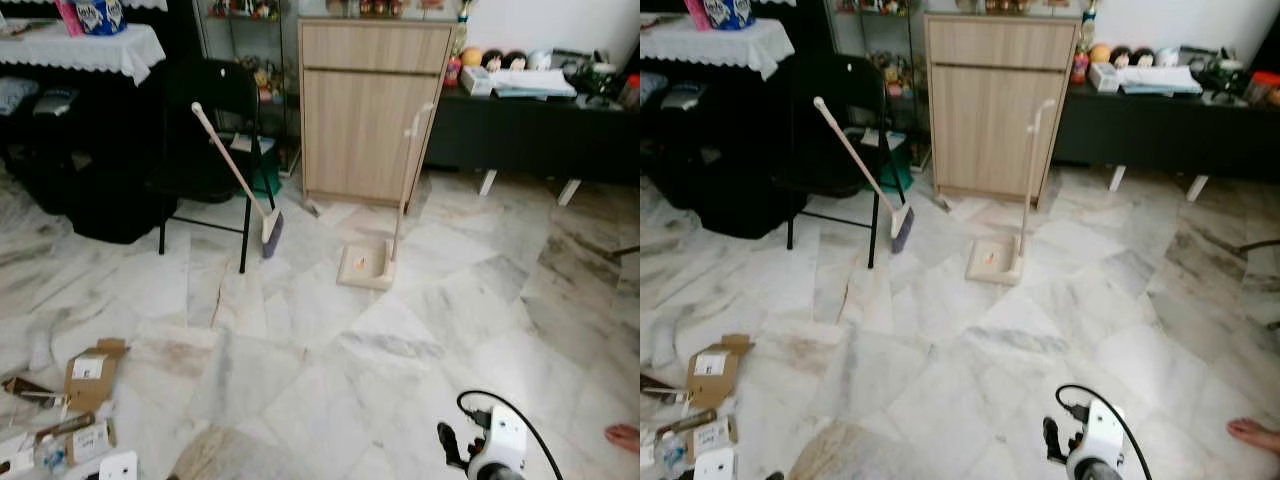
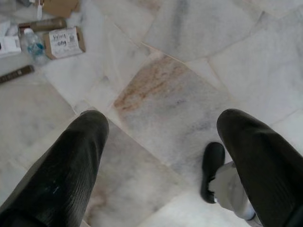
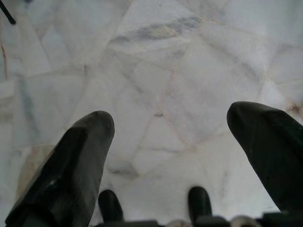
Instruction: Sweep floor
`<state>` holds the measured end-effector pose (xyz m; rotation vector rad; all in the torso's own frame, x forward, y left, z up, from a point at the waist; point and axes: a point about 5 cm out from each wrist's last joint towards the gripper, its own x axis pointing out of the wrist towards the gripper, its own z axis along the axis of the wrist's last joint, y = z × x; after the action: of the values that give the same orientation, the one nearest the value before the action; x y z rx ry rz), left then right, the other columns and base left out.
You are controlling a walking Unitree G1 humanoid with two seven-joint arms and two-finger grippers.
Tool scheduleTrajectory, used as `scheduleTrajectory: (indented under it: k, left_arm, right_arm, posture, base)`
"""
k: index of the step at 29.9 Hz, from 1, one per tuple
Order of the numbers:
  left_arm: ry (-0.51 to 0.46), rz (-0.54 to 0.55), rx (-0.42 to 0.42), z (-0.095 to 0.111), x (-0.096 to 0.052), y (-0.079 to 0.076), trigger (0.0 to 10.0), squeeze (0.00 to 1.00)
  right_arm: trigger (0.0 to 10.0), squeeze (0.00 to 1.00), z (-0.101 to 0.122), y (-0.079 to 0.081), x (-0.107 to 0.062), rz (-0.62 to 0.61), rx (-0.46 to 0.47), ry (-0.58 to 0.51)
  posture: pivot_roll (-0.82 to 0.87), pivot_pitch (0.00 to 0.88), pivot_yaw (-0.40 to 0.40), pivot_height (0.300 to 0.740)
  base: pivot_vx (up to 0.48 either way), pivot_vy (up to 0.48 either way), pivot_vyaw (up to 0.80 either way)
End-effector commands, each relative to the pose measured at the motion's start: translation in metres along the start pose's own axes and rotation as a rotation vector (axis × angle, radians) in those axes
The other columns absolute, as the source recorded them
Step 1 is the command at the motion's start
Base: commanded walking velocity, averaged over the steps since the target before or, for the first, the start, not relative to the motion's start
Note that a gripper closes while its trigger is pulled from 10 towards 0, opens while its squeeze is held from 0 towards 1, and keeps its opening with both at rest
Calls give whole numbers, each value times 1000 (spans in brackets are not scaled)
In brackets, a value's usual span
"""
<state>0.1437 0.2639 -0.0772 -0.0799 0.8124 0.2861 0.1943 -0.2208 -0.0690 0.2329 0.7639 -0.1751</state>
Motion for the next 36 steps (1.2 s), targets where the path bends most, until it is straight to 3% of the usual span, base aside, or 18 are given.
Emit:
scheduleTrajectory:
  k: [1, 13, 30, 36]
  left_arm:
    - [17, -3, 15, -2, -1, 2, 10000, 0]
    - [35, -11, 43, -4, -2, 6, 10000, 0]
    - [28, 1, 8, -4, -1, 2, 10000, 0]
    - [11, 3, 6, -3, -1, 2, 10000, 0]
  right_arm:
    - [10000, 0, -1, -4, -1, -12, -1, 7]
    - [10000, 0, -4, -3, -2, -16, 7, 4]
    - [10000, 0, 3, -8, -1, -28, 19, -14]
    - [10000, 0, 5, -7, 0, -27, 24, -18]
  posture:
    - [14, 0, 36, 740]
    - [-4, 0, 49, 740]
    - [13, 0, 31, 740]
    - [20, 0, 31, 740]
  base:
    - [0, 289, 0]
    - [0, 290, 0]
    - [0, 284, 0]
    - [0, 0, 0]
